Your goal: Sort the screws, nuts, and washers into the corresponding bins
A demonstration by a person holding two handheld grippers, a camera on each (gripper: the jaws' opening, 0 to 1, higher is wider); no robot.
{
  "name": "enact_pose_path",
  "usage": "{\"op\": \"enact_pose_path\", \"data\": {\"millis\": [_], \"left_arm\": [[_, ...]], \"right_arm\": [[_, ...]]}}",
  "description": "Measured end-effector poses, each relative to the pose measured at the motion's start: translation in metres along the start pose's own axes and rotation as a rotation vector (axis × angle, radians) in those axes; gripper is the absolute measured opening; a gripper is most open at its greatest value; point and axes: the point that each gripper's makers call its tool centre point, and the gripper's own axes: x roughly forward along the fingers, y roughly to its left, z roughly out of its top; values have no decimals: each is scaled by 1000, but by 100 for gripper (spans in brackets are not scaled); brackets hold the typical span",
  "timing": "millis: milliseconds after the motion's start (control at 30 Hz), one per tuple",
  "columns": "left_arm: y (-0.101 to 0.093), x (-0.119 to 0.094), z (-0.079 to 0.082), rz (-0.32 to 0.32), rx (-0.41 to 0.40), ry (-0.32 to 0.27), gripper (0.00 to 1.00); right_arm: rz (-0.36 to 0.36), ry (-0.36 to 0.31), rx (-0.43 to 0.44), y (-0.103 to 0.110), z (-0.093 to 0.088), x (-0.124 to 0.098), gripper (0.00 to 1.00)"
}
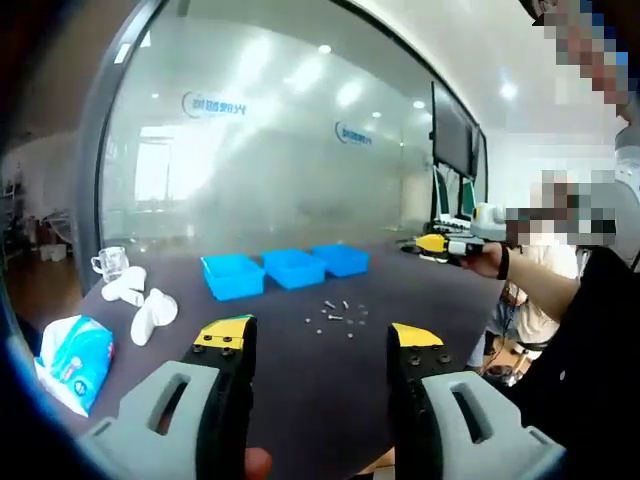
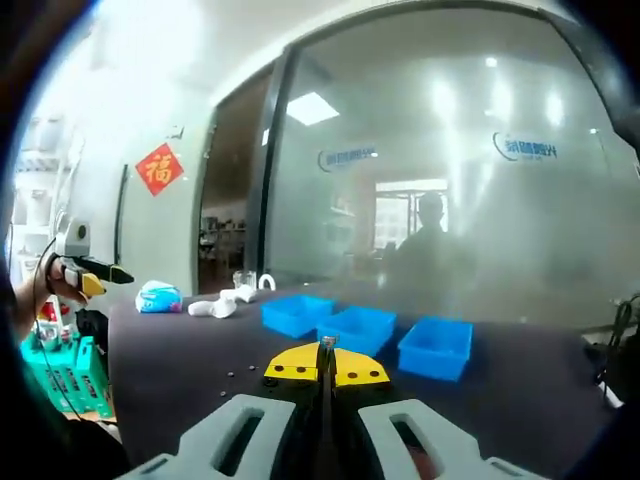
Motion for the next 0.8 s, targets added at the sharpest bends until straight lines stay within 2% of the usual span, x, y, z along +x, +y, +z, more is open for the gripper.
{"op": "enact_pose_path", "data": {"millis": [267, 533, 800], "left_arm": [[5, -2, -2, 9, -4, 6, 52], [12, -3, 0, 29, -11, -5, 52], [15, -5, 2, 45, -17, -15, 52]], "right_arm": [[3, 12, -32, -15, 12, 29, 0], [-32, 23, -60, -42, 22, 63, 0], [-66, 60, -56, -73, 16, 92, 0]]}}
